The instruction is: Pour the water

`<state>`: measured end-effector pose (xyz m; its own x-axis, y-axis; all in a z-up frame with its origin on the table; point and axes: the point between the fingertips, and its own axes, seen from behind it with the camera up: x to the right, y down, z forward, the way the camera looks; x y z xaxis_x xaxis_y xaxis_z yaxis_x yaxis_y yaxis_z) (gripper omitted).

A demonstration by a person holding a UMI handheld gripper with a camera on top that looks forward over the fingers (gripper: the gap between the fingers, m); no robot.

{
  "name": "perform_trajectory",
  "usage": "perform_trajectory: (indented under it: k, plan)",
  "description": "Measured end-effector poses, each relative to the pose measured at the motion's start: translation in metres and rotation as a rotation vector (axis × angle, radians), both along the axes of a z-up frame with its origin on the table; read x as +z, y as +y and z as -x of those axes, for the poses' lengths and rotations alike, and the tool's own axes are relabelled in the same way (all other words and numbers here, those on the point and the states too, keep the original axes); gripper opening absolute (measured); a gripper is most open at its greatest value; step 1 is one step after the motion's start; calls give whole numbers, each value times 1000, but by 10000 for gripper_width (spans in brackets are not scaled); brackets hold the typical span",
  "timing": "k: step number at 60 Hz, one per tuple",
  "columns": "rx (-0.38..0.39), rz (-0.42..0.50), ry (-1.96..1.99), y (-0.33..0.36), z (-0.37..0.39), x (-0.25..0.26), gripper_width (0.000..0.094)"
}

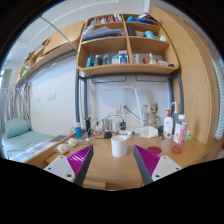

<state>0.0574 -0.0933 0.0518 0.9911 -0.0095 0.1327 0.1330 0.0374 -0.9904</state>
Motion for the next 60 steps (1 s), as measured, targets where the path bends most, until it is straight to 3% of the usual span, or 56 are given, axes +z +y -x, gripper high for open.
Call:
perform_trajectory:
  k: [10,25,36,54,60]
  plan:
    - [-31,-17,-35,10,-51,-2,851]
    - [-236,-4,-65,24,-208,5,842]
    - [-319,-26,-74,52,-291,21,831]
    - [-290,-20,-80,126,-330,29,845]
    - [-278,-20,-90,136,-331,30,809]
